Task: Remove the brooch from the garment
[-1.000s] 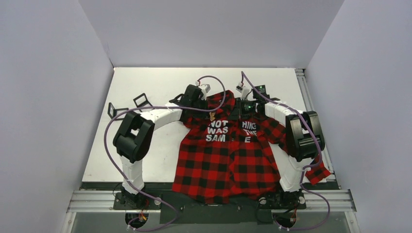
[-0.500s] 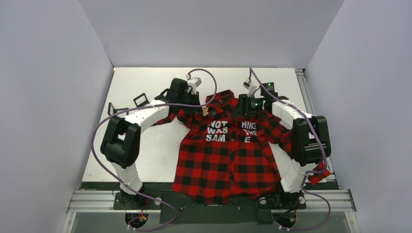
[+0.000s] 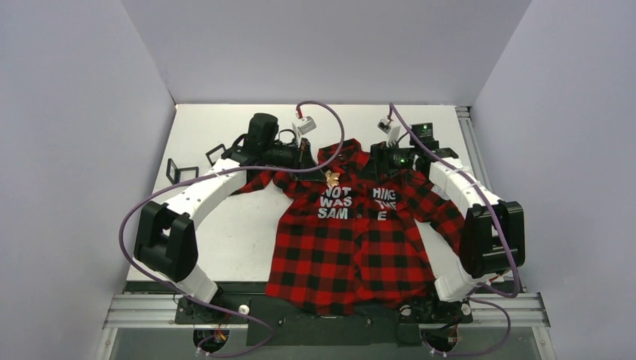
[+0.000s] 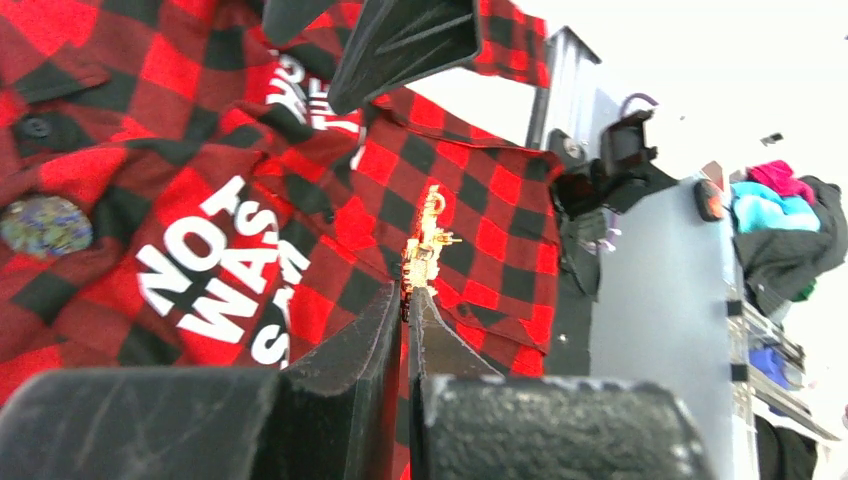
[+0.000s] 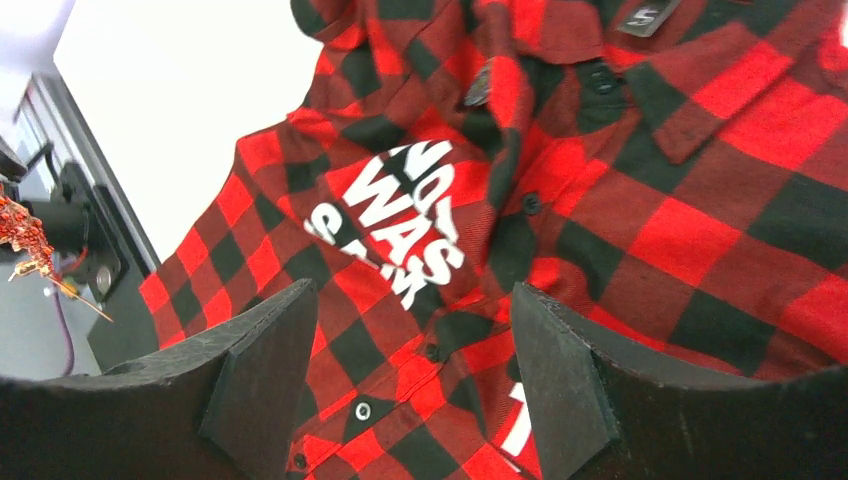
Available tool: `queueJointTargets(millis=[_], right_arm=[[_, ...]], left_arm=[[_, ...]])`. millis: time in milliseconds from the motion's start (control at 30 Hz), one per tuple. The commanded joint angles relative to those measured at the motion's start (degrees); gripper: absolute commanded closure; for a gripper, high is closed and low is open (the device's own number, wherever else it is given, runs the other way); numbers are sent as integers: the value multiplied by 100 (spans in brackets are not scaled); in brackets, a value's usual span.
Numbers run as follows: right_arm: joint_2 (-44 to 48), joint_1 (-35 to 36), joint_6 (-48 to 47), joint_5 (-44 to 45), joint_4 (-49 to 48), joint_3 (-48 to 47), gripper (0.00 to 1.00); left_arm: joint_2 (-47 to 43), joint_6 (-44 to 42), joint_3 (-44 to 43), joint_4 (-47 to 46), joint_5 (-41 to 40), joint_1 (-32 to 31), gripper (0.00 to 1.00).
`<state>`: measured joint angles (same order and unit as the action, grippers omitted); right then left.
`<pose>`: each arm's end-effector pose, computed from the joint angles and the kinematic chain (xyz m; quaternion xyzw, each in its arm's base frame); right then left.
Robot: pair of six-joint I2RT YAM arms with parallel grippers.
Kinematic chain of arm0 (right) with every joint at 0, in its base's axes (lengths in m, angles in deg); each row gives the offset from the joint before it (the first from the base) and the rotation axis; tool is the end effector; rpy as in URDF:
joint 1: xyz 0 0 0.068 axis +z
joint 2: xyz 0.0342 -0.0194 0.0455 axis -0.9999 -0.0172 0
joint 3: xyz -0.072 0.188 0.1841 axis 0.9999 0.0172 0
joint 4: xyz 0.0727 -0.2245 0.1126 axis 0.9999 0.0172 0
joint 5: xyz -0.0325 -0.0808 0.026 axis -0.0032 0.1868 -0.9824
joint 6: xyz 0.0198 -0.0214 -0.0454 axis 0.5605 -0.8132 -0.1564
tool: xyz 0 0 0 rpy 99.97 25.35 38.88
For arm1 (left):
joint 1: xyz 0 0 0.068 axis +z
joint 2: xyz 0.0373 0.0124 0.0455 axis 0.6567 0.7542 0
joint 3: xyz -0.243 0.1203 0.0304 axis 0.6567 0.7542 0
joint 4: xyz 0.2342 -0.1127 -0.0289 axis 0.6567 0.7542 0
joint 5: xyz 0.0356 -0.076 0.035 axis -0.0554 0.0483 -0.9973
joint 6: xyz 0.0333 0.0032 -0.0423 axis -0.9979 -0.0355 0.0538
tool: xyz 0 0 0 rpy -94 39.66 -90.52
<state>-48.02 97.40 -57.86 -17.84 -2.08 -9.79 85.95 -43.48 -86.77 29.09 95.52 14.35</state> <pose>0.3354 0.0774 0.2556 -0.2152 0.8269 0.4247 0.2994 0.3120 -0.1887 0.3006 0.3269 0.7460 -0.5031 0.2889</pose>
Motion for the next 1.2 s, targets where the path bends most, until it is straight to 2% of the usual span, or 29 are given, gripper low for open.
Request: queueJointTargets(millis=[0,333,633,1167], right_arm=[[542,415,-737,-198,367,137,34],[1065,1034,-910,-647,764,361,34],[1266,1226,-931,-1029,929,510,34],[1248,1265,-1143,-944,1340,145,35]], left_arm=[[-216,65,48,-255,958,-83,100],[-160,443,156,-696,1024,-134,100],[-76,614,212,-891,947,-134,100],[-9,528,252,-878,982,-204,100]])
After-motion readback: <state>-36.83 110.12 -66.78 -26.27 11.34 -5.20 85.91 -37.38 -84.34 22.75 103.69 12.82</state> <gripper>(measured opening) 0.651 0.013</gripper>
